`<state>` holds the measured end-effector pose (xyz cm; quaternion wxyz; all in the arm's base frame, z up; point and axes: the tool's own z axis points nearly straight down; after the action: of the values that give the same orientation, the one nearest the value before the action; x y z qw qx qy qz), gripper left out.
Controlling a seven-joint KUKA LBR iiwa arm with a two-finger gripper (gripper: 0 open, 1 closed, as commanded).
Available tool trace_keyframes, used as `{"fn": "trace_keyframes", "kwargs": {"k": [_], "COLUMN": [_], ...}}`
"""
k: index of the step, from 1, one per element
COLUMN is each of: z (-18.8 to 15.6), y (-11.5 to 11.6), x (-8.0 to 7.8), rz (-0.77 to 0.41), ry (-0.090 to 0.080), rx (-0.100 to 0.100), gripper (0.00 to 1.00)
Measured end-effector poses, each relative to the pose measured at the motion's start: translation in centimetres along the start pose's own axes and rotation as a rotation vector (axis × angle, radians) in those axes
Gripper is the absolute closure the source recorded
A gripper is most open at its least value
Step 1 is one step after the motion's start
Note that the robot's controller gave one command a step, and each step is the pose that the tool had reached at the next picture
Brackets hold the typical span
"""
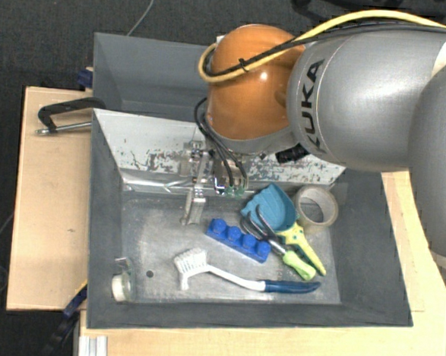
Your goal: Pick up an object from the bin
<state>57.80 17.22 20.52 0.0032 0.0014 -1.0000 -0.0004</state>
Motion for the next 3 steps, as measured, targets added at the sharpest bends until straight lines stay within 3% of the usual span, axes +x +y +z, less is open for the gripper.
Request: {"fn": "trace_keyframes", "kwargs": {"k": [1, 2, 3], "z": [-0.5, 4.4, 5.3], "y": [-0.1, -1.9, -3.9], "x": [-0.2, 2.7, 5.2], "rz": [0.002, -0.138, -0.403], "ry": [-0.009, -0.008, -0.009], "rx": [-0.001, -0.001, 0.0], "gripper": [0.0, 0.0, 0.0]}}
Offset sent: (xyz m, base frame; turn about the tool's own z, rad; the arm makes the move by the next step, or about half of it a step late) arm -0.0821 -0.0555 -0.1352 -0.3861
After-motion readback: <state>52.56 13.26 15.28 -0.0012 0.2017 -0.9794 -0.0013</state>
